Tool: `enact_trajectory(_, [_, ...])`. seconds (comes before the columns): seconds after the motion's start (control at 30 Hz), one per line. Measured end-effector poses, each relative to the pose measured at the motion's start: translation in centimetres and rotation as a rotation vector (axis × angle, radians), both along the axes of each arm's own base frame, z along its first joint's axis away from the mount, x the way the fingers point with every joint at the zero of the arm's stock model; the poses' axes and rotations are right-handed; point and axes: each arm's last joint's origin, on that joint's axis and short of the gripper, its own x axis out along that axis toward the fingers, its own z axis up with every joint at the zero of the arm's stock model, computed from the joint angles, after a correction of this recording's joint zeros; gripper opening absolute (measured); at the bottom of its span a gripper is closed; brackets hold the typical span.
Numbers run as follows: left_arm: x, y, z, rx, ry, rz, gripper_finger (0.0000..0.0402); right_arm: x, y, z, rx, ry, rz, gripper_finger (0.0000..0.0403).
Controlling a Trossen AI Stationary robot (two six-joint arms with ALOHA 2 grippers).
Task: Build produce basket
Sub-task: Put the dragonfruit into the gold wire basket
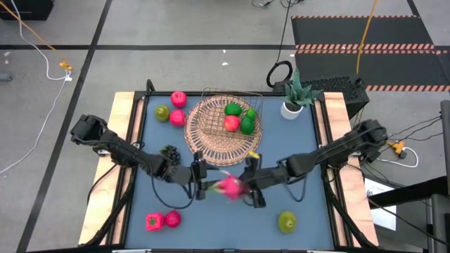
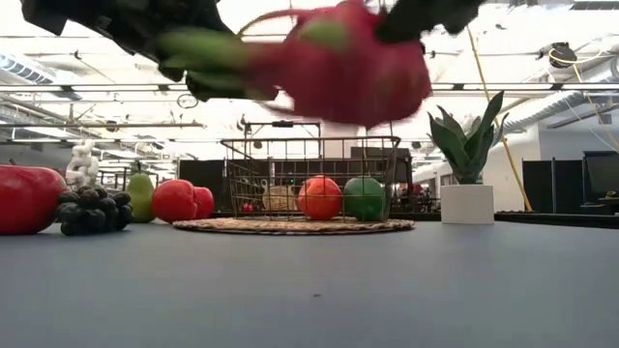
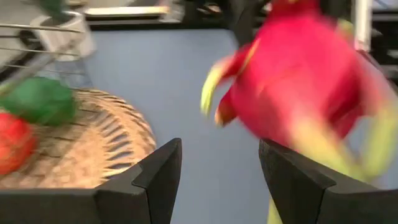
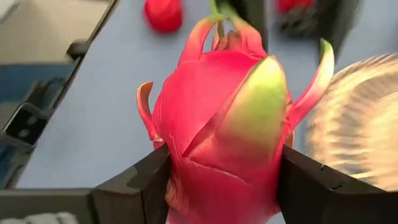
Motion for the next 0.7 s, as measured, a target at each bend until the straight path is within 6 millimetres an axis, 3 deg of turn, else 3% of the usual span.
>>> enact_trajectory(0.17, [0.1,0.9,-0.2,-0.046,0.013,0.108,0.0218,-0.6,-1.2,2.9,-0.174,-0.172,-0.037,0.0216])
enact_trajectory(0.33, [-0.2,1.2,-1.0,-0.063,0.086,0.13,0.0218,0.5,-4.9,6.7,-0.352,-0.438,-0.155,0.0217])
enact_trajectory(0.53, [-0.3,1.3,-1.1,-0.086,0.092,0.163,0.0218,2.0,-13.5,10.7,-0.419,-0.439,-0.348,0.0216])
enact_trajectory(0.63, [-0.3,1.3,-1.1,-0.088,0.092,0.165,0.0218,2.3,-18.7,10.4,-0.445,-0.298,-0.464,0.0217])
enact_trajectory(0.7, [-0.3,1.3,-1.1,-0.087,0.092,0.167,0.0218,2.2,-21.7,8.8,-0.414,-0.192,-0.472,0.0217])
